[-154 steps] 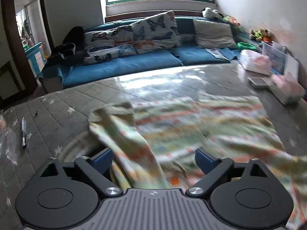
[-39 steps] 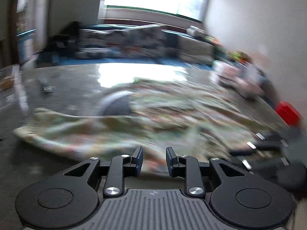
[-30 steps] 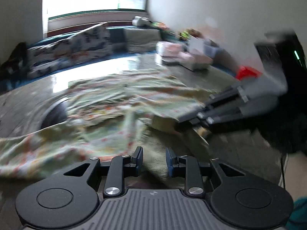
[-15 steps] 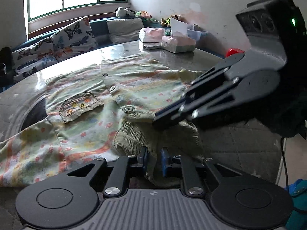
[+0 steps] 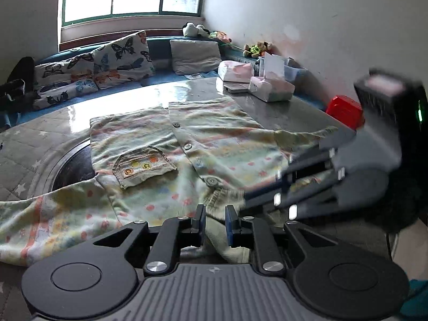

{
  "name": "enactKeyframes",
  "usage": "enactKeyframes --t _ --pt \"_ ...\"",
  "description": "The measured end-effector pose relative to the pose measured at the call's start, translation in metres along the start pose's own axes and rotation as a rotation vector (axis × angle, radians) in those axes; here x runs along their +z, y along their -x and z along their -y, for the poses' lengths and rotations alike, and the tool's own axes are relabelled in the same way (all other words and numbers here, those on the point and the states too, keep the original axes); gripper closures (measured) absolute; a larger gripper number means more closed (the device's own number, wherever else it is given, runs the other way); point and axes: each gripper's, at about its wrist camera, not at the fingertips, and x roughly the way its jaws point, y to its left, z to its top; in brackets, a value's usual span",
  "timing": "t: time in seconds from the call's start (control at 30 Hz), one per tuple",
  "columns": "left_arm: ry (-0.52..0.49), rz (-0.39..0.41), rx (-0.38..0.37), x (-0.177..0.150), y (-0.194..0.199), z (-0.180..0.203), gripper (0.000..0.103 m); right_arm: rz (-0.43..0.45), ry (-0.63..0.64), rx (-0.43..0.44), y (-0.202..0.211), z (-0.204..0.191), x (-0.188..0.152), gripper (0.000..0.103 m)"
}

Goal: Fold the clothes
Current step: 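Carry the sleeve with the left gripper across the shirt front and lay it down, then open the left gripper and withdraw it from the folded sleeve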

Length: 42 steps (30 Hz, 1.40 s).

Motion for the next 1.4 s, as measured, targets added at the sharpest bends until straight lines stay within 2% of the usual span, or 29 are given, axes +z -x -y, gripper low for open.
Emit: enactKeyframes --t 0.17,0.37,0.57,0.8,0.93,1.07,1.27,1.4 --pt "0.003 -0.011 -0.009 0.004 -0.025 0.002 0.086 0.017 0.014 0.005 0.011 -0.005 -0.006 0.085" --pt "0.007 -0.050 0.001 -0.001 -0.048 0.000 0.086 0.048 -0.074 -0.078 0.024 0.021 -0.011 0.084" --pt "0.002 -0.054 0.013 -0.006 -0.045 0.003 0.086 0.023 -0.112 -0.156 0.022 0.044 -0.020 0.080" --pt "-0.002 -0.058 0.003 -0.013 -0.041 0.015 0.087 0.008 -0.059 -0.173 0.028 0.041 -0.033 0.080" --pt "0.033 -0.068 -0.027 -0.016 -0.036 0.017 0.087 -0.005 -0.049 -0.174 0.033 0.040 -0.036 0.080" --pt "0.022 -0.076 -0.060 -0.021 -0.031 0.023 0.087 -0.017 -0.042 -0.171 0.038 0.039 -0.039 0.080" --pt "0.051 -0.085 -0.078 -0.013 -0.028 0.017 0.087 0.002 -0.085 -0.181 0.038 0.050 -0.031 0.080" --pt "0.040 -0.046 -0.073 -0.004 -0.022 0.016 0.086 0.024 -0.117 -0.195 0.038 0.059 -0.026 0.079"
